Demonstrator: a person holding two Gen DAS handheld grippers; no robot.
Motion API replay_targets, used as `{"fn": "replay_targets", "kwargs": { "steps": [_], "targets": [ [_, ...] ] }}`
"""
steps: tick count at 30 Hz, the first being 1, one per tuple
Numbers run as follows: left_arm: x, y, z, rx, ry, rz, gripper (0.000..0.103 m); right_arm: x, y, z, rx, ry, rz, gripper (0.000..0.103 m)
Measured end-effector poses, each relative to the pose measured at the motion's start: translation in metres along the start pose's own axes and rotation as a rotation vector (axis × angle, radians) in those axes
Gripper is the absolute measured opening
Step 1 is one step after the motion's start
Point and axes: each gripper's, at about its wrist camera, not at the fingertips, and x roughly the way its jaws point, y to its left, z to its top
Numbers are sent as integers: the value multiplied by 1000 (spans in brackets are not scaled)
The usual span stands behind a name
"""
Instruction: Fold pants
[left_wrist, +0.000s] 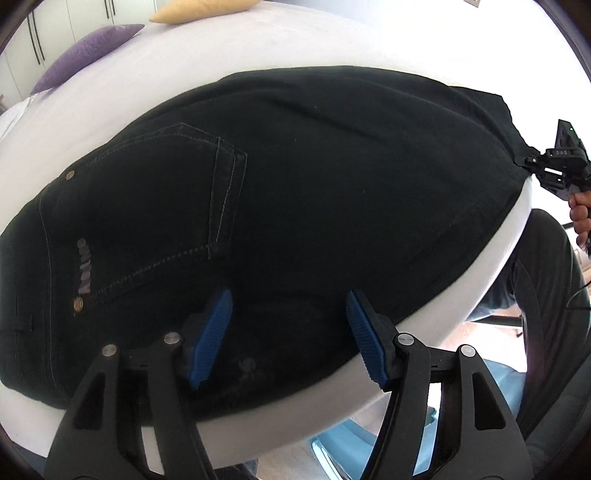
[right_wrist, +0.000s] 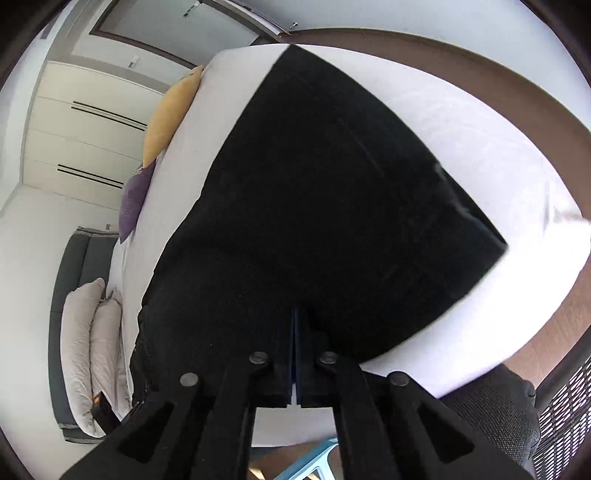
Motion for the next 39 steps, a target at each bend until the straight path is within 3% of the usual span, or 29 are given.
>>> {"fn": "replay_targets", "kwargs": {
  "steps": [5,6,7,9,11,15,18,21,25,27,29,31,32,33,38,39],
  "targets": [
    [-10,-5,-14,-11,22,-7,62,-8,31,2,-92,10,-122,0],
    [-13,-8,-14,-2,27,-6,62,-11,41,3,-125,1,-141,8],
    [-18,-9,-13,-2,26,-9,62,-14,52,5,-160,-14,-133,12],
    [-33,-2,-1,-22,-18,-20,62,-17,73,10,-220,-40,-98,34],
    [-40,12,17,-32,-73,-1,62,-9,101,15,-282,-37,-53,45],
    [-36,40,48,-89,-128,42,62,40,179,19,-453,58,67,51],
    [-23,71,53,-158,-122,61,62,94,243,13,-570,168,205,51],
    [-5,85,38,-209,-80,76,62,158,294,3,-604,298,307,51],
    [-7,89,6,-238,-116,57,63,237,331,-15,-621,438,289,50],
    [-9,91,-3,-255,-133,48,62,270,331,-23,-617,500,225,48],
    [-8,95,-5,-249,-139,50,62,294,327,-25,-634,502,119,44],
    [-11,94,-9,-232,-141,62,62,307,319,-12,-617,476,59,25],
    [-11,92,-11,-227,-142,64,62,312,313,-5,-586,463,41,8],
    [-12,89,-13,-227,-146,63,62,313,307,4,-552,446,27,0],
    [-20,88,-25,-222,-161,77,63,298,309,16,-583,359,-2,0],
    [-22,92,-28,-227,-163,78,62,291,313,15,-577,333,9,7]
  ]
}}
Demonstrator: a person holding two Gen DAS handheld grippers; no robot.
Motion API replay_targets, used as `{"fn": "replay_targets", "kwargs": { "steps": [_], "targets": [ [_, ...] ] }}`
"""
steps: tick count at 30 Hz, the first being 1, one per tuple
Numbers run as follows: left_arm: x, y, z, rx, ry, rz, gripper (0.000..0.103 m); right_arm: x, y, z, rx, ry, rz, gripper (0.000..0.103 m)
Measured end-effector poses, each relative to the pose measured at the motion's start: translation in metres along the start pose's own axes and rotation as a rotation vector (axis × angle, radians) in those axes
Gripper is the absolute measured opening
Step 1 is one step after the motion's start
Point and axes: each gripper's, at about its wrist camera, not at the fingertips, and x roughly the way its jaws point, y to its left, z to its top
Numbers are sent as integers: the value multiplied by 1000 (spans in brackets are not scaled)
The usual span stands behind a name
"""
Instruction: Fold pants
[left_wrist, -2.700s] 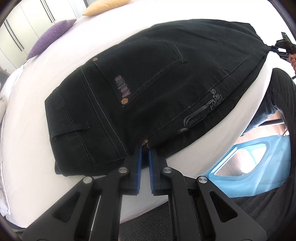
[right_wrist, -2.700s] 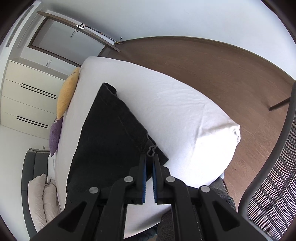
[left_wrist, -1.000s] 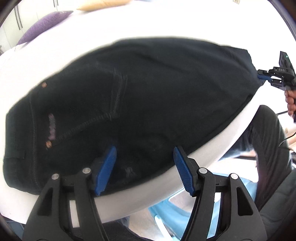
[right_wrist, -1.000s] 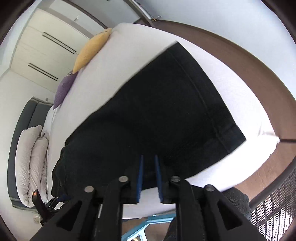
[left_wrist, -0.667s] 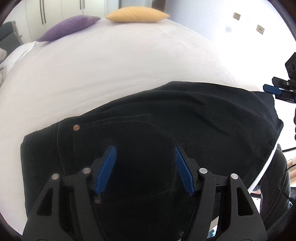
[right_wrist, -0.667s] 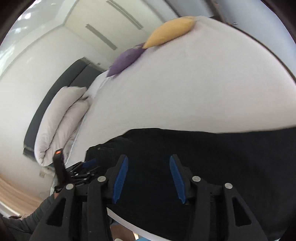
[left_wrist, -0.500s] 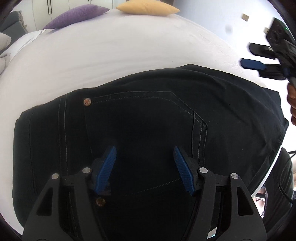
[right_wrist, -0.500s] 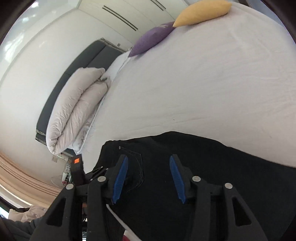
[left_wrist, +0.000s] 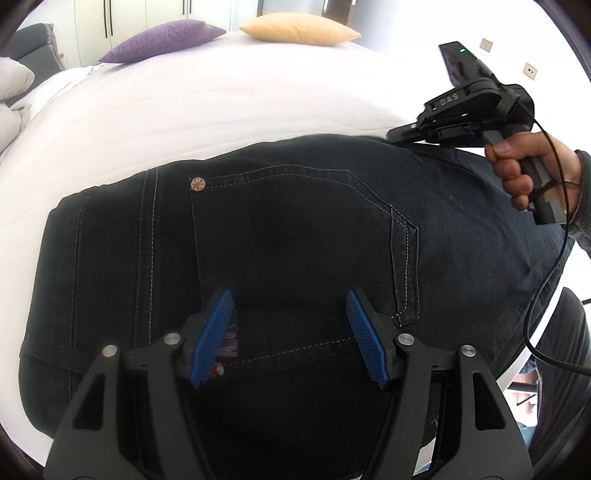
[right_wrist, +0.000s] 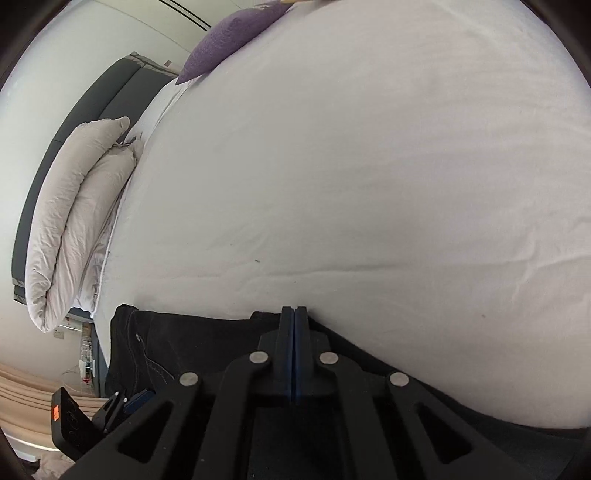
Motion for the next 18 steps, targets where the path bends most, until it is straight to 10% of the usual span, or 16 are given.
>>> {"fn": "replay_targets", "kwargs": {
  "steps": [5,8,10,12,16,18],
  "targets": [
    [8,-13,4,-5,3,15,62,-27,43,-31,-101,-19,132,42],
    [11,-19,7,1,1,22,63,-6,52,-61,-155,58,114,43],
    [13,-24,12,0,1,22,63,7,31,-68,-100,68,104,38],
    [14,-25,17,7,5,28,63,6,2,-63,-20,52,118,0],
    [17,-29,18,7,10,39,63,-40,-41,-47,52,-82,37,0],
    [19,-31,18,3,8,48,63,-81,-63,-46,110,-163,-2,36]
  ]
}}
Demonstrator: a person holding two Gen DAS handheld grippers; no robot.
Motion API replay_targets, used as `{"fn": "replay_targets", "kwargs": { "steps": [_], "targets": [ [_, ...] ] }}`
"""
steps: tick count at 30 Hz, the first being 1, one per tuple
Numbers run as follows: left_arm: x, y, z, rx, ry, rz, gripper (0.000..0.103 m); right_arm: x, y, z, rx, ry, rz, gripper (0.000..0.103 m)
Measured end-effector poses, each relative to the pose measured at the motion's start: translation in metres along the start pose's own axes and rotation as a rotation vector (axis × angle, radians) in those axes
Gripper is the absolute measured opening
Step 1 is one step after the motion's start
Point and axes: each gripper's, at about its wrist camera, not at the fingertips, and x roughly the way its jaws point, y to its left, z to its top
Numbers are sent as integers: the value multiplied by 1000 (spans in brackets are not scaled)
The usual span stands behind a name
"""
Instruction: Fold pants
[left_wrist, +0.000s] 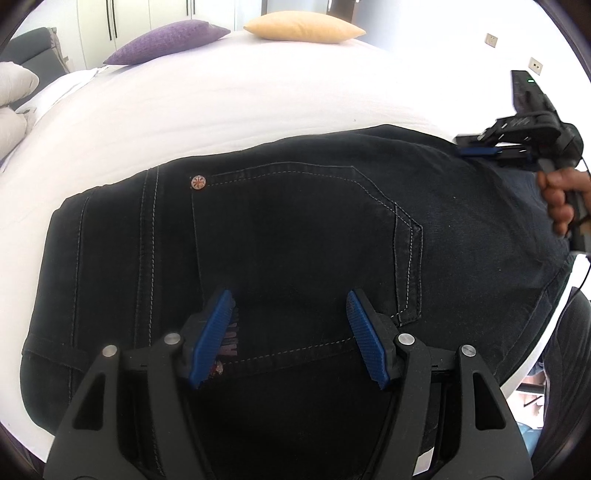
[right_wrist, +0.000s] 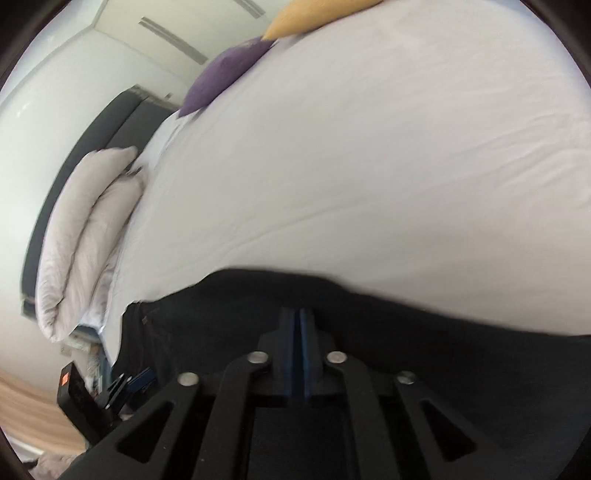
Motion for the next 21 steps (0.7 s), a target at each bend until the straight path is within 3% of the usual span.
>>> {"fn": "replay_targets", "kwargs": {
  "steps": [2,6,11,12,13,15,19,21],
  "targets": [
    [1,-2,0,-3,-1,11,63,-48,-16,-1,-5,-83,5,47],
    [4,-6,2,-9,-1,27,63,-127,-58,-34,-17,-158,-82,63],
    [10,-12,6,-16,-4,58,63,-165,-151,-69,187,-174,-179,65],
    [12,-13,7,-14,-2,65,63,-169,-169,-68,220,-192,-151,52],
    [13,-14,8,-14,1,69,63,-173,-181,-64,239,-213,-121,47],
    [15,-15,10,-15,10,70,63,-179,-194,-51,265,-266,-103,42],
    [17,-17,14,-15,18,72,63,-197,-204,-18,259,-317,-222,42],
    [17,-18,15,-17,17,74,63,-211,-191,-16,233,-335,-219,52]
  ]
}}
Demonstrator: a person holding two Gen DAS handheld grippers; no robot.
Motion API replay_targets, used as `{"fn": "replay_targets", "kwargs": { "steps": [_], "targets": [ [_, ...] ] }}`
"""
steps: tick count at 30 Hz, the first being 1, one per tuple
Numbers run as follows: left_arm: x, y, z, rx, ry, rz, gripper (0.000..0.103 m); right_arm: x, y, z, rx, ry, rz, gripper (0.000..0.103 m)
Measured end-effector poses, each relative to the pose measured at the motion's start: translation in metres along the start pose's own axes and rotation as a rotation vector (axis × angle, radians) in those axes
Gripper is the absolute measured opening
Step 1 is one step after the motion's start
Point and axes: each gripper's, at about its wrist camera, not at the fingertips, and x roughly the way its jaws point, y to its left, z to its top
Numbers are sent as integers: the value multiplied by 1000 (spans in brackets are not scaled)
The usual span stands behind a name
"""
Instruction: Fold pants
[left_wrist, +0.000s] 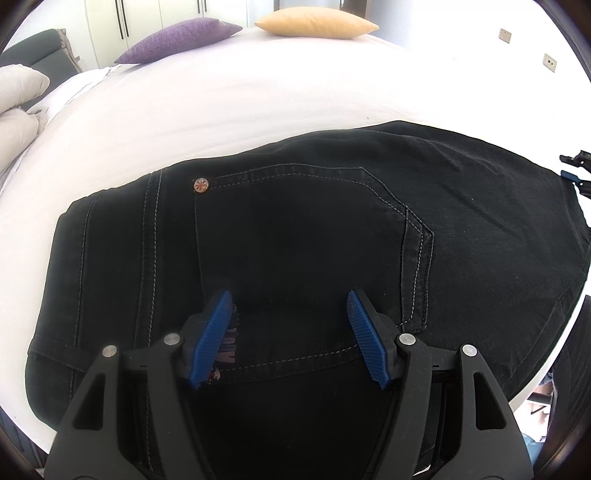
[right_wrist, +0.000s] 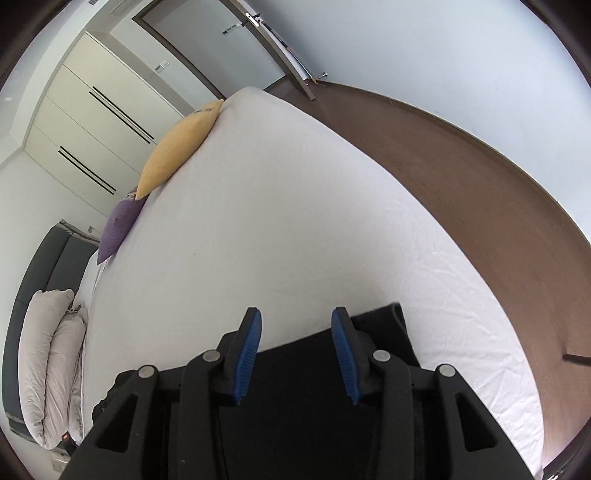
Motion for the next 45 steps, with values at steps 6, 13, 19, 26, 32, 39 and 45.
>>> {"fn": "replay_targets", "kwargs": {
  "steps": [6,13,19,26,32,39,45],
  "targets": [
    [2,-1,-1,-9,-13,12,64,-37,20,-53,-58,33,72,62],
    [3,-4,2,-7,1,25,66,-26,-43,-44,116,21,8,23],
    [-21,-26,9,-21,-26,72,67,-84,-22,-60,81,-8,99,65],
    [-32,-144,9,159,-47,-105,67,-38,13,-137,46,212,267,65],
    [-7,-192,-4,222,31,-130,68,-70,-69,-130,206,111,172,29],
    [-24,-212,1,258,15,-143,68,-136,-116,-147,385,-50,257,72],
    [-24,-258,12,328,15,-193,68,-97,-119,-176,535,-5,358,70]
  ]
}}
